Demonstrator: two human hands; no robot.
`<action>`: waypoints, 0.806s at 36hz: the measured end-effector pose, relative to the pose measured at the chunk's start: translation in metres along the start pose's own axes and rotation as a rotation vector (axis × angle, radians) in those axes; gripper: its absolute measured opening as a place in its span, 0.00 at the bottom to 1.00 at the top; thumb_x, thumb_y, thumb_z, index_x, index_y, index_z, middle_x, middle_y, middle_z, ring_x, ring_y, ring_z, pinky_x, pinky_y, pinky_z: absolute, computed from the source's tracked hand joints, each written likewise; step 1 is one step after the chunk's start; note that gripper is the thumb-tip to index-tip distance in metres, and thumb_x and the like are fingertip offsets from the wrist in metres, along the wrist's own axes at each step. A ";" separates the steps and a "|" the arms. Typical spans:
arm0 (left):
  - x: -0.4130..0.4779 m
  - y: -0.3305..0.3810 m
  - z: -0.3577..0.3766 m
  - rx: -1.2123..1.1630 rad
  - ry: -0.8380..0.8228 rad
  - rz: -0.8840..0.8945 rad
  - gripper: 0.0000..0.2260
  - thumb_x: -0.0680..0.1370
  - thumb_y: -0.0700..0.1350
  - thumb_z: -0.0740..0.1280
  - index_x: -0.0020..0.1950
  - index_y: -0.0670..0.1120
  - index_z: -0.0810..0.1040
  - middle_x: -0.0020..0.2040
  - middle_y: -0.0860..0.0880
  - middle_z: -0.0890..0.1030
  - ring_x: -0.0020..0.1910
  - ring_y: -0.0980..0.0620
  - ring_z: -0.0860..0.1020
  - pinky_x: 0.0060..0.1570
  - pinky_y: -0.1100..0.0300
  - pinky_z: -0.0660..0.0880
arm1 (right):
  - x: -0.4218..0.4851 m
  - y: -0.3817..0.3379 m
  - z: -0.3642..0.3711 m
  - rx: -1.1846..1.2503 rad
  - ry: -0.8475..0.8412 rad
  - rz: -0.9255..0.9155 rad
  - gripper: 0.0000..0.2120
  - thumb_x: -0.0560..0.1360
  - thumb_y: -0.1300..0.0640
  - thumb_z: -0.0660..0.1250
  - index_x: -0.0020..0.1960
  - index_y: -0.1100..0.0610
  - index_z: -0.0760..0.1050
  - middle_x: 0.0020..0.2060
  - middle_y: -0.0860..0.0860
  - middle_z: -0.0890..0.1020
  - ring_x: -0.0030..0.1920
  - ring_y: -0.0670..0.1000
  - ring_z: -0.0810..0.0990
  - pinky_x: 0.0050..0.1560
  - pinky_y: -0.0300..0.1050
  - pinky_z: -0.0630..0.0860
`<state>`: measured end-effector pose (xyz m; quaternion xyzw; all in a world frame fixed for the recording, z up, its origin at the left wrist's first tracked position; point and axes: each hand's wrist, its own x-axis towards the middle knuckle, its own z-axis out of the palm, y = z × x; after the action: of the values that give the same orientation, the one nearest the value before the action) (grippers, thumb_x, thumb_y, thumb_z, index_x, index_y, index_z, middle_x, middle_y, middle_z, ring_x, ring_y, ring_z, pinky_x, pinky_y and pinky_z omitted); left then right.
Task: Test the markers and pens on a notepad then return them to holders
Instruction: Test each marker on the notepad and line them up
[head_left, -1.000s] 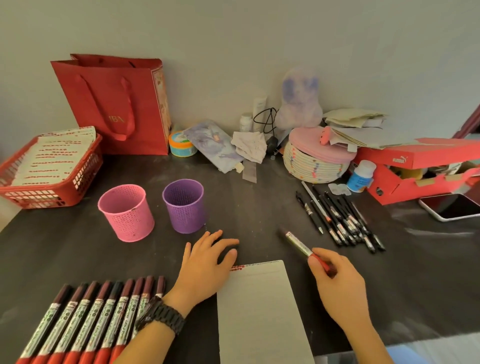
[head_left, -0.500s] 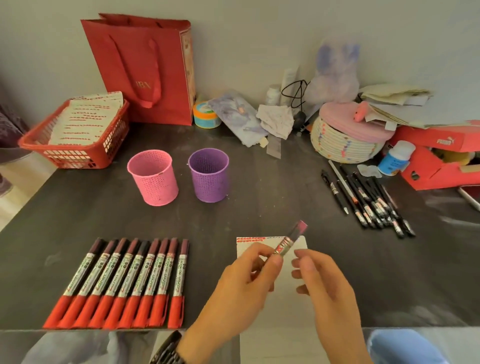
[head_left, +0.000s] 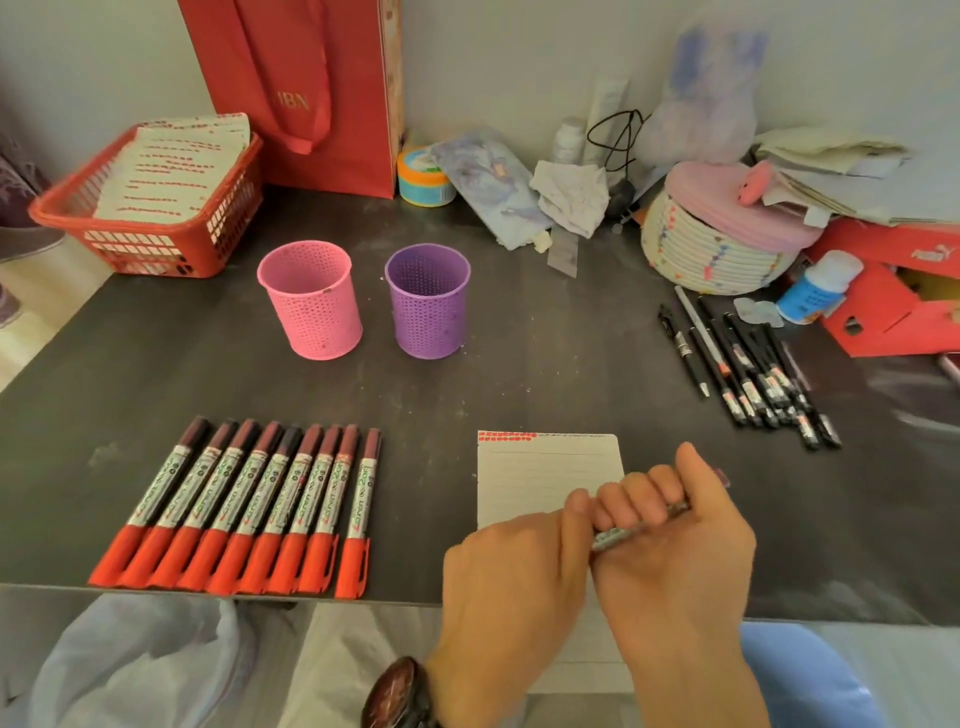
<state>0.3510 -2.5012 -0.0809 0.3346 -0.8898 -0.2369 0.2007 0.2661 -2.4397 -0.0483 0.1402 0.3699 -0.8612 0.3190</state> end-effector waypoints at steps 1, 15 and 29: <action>-0.001 -0.003 -0.001 0.024 0.058 0.017 0.25 0.81 0.59 0.50 0.26 0.50 0.62 0.20 0.53 0.70 0.20 0.53 0.61 0.21 0.64 0.53 | 0.000 0.000 0.000 -0.009 0.022 0.016 0.24 0.78 0.49 0.65 0.28 0.51 0.59 0.24 0.47 0.58 0.25 0.49 0.57 0.29 0.43 0.64; 0.016 -0.052 -0.024 -0.314 -0.135 -0.329 0.28 0.80 0.60 0.51 0.26 0.49 0.72 0.22 0.53 0.74 0.27 0.54 0.75 0.35 0.52 0.73 | 0.069 -0.067 -0.020 0.129 -0.285 -0.029 0.26 0.82 0.46 0.59 0.28 0.49 0.57 0.21 0.45 0.59 0.22 0.44 0.56 0.25 0.38 0.58; 0.053 -0.063 0.029 -0.079 -0.010 0.003 0.16 0.75 0.54 0.70 0.60 0.53 0.73 0.53 0.59 0.76 0.57 0.58 0.71 0.59 0.63 0.65 | 0.096 -0.016 0.007 -0.723 -0.237 -0.139 0.25 0.74 0.31 0.65 0.45 0.52 0.85 0.38 0.57 0.85 0.34 0.51 0.82 0.33 0.44 0.80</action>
<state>0.3304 -2.5712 -0.1292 0.3239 -0.8812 -0.2732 0.2095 0.1826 -2.4795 -0.0806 -0.1073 0.6191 -0.7050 0.3291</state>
